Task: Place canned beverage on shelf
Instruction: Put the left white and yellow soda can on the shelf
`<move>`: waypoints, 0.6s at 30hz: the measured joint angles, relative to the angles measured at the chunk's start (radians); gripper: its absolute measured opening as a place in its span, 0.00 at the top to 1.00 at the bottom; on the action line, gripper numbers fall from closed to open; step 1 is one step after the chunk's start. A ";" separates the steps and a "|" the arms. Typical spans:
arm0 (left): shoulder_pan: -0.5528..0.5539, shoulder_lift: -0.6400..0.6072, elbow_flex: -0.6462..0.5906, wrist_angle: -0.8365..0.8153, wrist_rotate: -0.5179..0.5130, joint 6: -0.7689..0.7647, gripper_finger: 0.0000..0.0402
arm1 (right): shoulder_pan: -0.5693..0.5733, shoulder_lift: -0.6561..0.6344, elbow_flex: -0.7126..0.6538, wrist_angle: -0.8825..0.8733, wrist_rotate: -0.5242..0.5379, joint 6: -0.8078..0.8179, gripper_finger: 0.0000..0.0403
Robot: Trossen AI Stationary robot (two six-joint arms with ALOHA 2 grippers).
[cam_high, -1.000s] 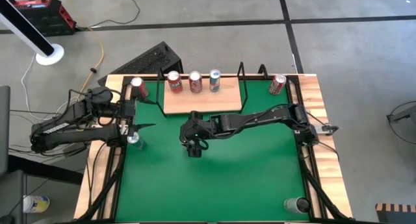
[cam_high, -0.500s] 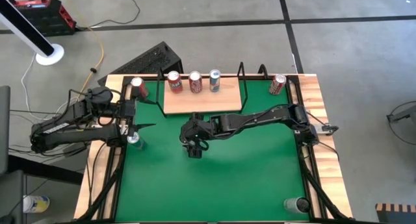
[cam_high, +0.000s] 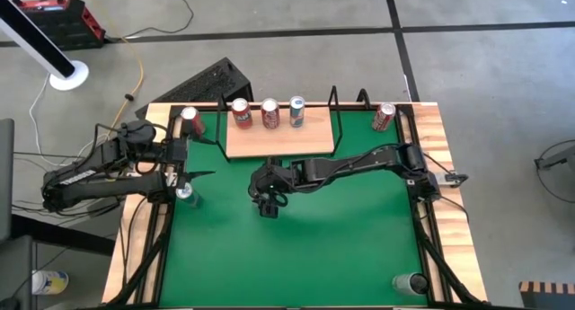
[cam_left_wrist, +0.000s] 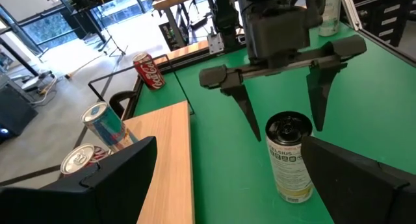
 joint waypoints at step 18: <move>0.000 0.000 0.000 0.000 0.000 0.003 0.09 | -0.022 0.001 0.001 -0.030 -0.093 0.033 0.25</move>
